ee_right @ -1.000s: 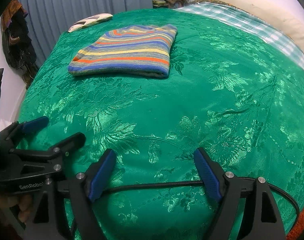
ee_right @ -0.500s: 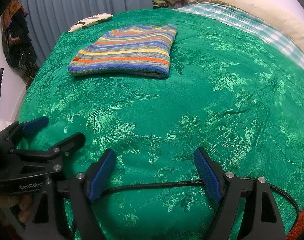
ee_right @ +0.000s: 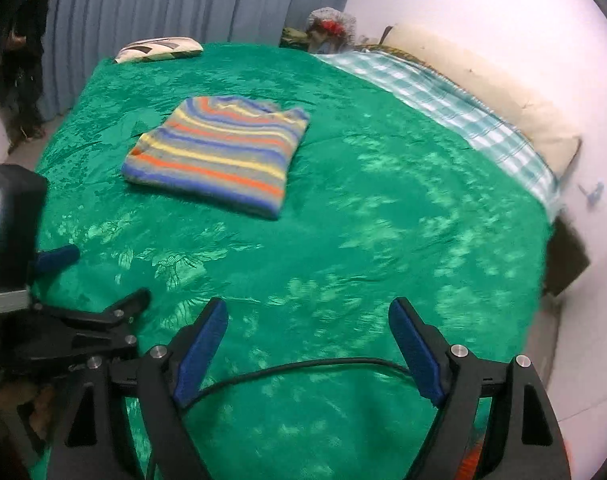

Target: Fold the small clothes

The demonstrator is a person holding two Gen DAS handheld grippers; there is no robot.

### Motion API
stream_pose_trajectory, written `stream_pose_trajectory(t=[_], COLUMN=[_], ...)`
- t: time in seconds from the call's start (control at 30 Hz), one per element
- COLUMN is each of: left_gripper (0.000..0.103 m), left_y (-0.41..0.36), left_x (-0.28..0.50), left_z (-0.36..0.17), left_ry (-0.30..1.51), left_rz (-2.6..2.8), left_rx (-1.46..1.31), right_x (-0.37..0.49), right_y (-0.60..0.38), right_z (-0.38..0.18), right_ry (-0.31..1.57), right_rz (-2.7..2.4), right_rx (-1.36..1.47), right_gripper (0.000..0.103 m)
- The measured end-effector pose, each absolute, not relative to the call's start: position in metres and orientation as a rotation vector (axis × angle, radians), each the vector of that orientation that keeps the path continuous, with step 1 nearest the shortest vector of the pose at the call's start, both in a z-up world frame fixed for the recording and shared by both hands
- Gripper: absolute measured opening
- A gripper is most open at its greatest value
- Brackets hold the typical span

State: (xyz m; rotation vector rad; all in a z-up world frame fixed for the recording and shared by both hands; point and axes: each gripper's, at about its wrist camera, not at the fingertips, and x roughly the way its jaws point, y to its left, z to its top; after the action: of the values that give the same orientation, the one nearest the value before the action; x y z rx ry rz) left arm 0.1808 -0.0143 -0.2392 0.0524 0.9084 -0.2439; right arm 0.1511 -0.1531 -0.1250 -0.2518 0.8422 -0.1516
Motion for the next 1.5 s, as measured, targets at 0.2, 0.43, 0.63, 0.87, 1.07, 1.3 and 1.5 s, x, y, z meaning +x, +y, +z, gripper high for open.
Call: stream_pose_trajectory(t=[0.2, 0.43, 0.63, 0.87, 1.07, 1.3, 1.5], left_gripper=[0.102, 0.102, 0.102, 0.102, 0.102, 0.102, 0.102], left_y=[-0.016, -0.016, -0.016, -0.017, -0.017, -0.017, -0.017], left_x=[0.180, 0.181, 0.181, 0.181, 0.181, 0.181, 0.181], left_z=[-0.239, -0.239, -0.239, -0.239, -0.239, -0.239, -0.239], left_ry=[0.906, 0.906, 0.906, 0.906, 0.906, 0.905, 0.905], left_rz=[-0.241, -0.241, -0.241, -0.240, -0.240, -0.240, -0.240], left_rx=[0.059, 0.059, 0.059, 0.059, 0.060, 0.060, 0.061], right_x=[0.140, 0.132, 0.126, 0.118, 0.114, 0.111, 0.110], right_y=[-0.161, -0.177, -0.191, -0.194, -0.199, -0.204, -0.206], right_z=[-0.094, -0.067, -0.045, -0.016, 0.008, 0.020, 0.025], right_ry=[0.862, 0.853, 0.831, 0.767, 0.722, 0.706, 0.704], right_rz=[-0.198, -0.266, -0.317, -0.373, -0.399, -0.416, -0.421], right_rx=[-0.241, -0.262, -0.284, -0.355, -0.358, -0.349, -0.334], right_gripper=[0.082, 0.082, 0.082, 0.082, 0.082, 0.082, 0.082])
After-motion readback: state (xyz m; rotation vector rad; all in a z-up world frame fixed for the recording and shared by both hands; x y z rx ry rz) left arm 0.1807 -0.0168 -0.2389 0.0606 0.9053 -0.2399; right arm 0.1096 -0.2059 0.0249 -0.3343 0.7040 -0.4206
